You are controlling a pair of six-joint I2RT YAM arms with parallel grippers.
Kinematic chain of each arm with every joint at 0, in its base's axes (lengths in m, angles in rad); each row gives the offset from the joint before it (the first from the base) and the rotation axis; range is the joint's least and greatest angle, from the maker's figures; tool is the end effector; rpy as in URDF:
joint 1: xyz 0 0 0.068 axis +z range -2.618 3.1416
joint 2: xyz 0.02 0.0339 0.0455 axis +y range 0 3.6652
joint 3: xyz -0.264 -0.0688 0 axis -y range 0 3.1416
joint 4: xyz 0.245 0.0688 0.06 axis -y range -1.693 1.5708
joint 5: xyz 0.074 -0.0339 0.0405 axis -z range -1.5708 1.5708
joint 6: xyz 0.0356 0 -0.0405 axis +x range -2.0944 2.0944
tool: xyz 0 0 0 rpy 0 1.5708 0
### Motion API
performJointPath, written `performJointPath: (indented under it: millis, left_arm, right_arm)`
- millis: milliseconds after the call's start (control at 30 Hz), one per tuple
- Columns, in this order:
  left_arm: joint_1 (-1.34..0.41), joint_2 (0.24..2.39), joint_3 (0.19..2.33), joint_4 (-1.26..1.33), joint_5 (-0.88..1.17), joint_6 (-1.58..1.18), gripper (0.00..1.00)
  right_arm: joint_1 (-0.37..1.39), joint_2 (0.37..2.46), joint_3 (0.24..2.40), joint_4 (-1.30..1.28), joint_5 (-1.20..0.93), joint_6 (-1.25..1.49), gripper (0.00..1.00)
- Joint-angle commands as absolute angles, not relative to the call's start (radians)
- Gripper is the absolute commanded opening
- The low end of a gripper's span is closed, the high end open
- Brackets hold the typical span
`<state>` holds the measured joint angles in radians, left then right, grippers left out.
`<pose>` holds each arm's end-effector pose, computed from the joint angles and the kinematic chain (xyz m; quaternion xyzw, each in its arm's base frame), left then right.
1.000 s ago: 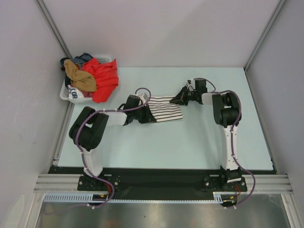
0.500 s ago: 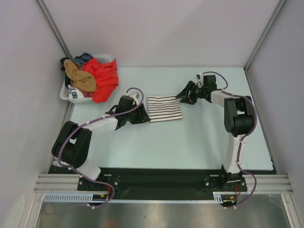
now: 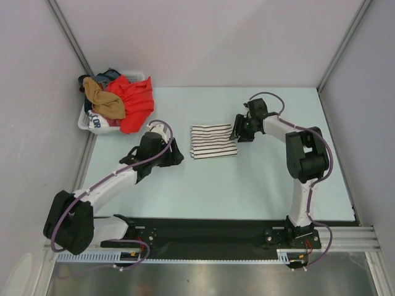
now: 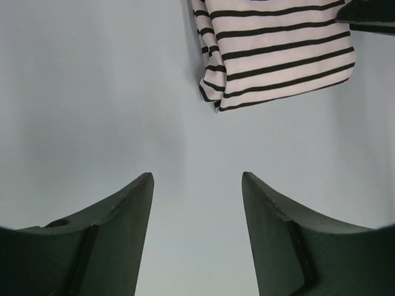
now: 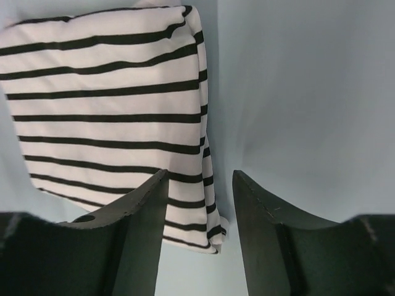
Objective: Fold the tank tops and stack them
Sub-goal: Fold the tank top, then neatly place the folded tank top to the corner
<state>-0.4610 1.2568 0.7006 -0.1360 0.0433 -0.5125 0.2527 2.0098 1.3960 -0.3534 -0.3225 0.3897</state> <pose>0.2345 -0.1182 0.2163 -0.0141 0.9048 -0.2162 0.3667 0.4118 0.1180 0.1717 0.0169 0.9435 0.2381 0.2300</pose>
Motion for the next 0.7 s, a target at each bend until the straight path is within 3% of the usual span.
performJointPath:
  millis: [0, 100, 200, 233, 300, 467, 667]
  left_arm:
    - [-0.465, 1.166, 0.684, -0.175, 0.005, -0.492, 0.65]
    - [-0.466, 1.085, 0.654, -0.181, 0.017, -0.509, 0.66]
    - [-0.465, 1.031, 0.653, -0.212, 0.003, -0.509, 0.67]
    - [-0.465, 1.019, 0.655, -0.219, 0.003, -0.506, 0.67]
    - [-0.465, 1.016, 0.663, -0.236, -0.024, -0.5, 0.67]
    - [-0.465, 1.005, 0.655, -0.226, -0.026, -0.505, 0.67]
    - [-0.465, 1.014, 0.66, -0.222, -0.021, -0.505, 0.67]
  right_arm:
    - [0.282, 2.06, 1.476, -0.431, -0.212, 0.336, 0.51]
    - [0.295, 2.086, 1.496, -0.443, -0.206, 0.331, 0.43]
    - [0.29, 2.1, 1.505, -0.468, -0.163, 0.33, 0.21]
    - [0.281, 2.097, 1.503, -0.482, -0.147, 0.337, 0.06]
    - [0.227, 2.068, 1.462, -0.476, -0.15, 0.348, 0.0]
    - [0.033, 1.936, 1.287, -0.388, -0.193, 0.412, 0.0]
    - [-0.323, 1.731, 1.001, -0.233, -0.225, 0.588, 0.0]
